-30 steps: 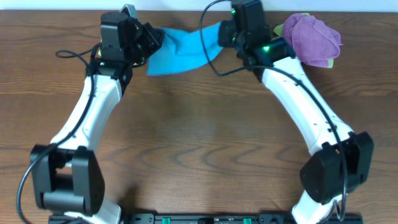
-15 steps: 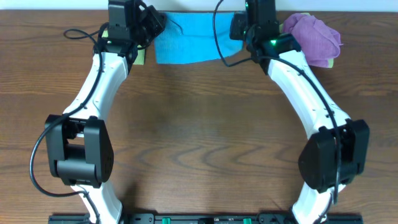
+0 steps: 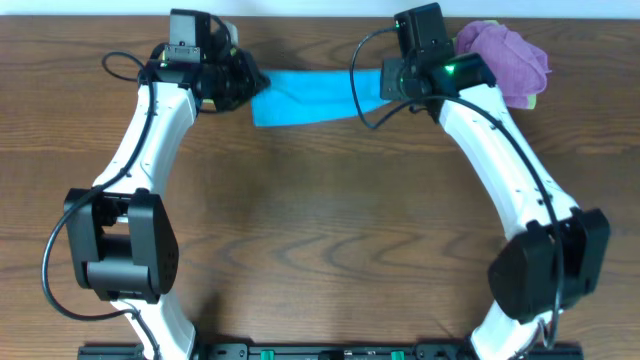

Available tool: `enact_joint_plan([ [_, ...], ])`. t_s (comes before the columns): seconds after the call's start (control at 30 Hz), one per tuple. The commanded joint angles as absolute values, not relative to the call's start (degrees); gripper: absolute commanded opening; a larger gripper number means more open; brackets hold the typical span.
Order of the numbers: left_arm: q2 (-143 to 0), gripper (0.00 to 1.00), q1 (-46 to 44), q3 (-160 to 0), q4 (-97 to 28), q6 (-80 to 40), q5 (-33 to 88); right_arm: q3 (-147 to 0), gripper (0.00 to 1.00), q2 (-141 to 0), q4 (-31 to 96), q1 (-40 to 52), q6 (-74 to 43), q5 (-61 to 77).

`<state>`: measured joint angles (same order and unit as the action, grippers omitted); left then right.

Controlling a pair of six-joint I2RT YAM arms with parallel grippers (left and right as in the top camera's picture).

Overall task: Fold the cloth
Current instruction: 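Stretch the blue cloth between both grippers and lay it flat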

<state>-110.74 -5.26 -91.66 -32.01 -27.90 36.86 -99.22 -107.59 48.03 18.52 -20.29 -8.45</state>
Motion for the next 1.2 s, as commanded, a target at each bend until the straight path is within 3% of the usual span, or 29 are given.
enact_joint_plan([
  [0.0,-108.71,0.06,-5.17,-92.53,-36.71,-19.9,42.65,-99.55,0.01,-104.53,52.23,19.38,-20.78,-7.07],
  [0.27,-108.71,0.06,-5.17,-92.53,-49.82,-11.64,43.13,-98.98,0.01,-103.72,62.81,20.97,-21.19,-7.11],
  [0.47,-108.71,0.06,-5.45,-91.02,-55.2,-8.73,43.18,-89.84,0.01,-100.6,61.93,22.94,-23.31,-6.15],
  [1.17,-108.18,0.06,-7.57,-65.98,-51.75,-7.88,46.39,-56.9,0.01,-83.29,52.16,25.61,-30.87,-1.74],
])
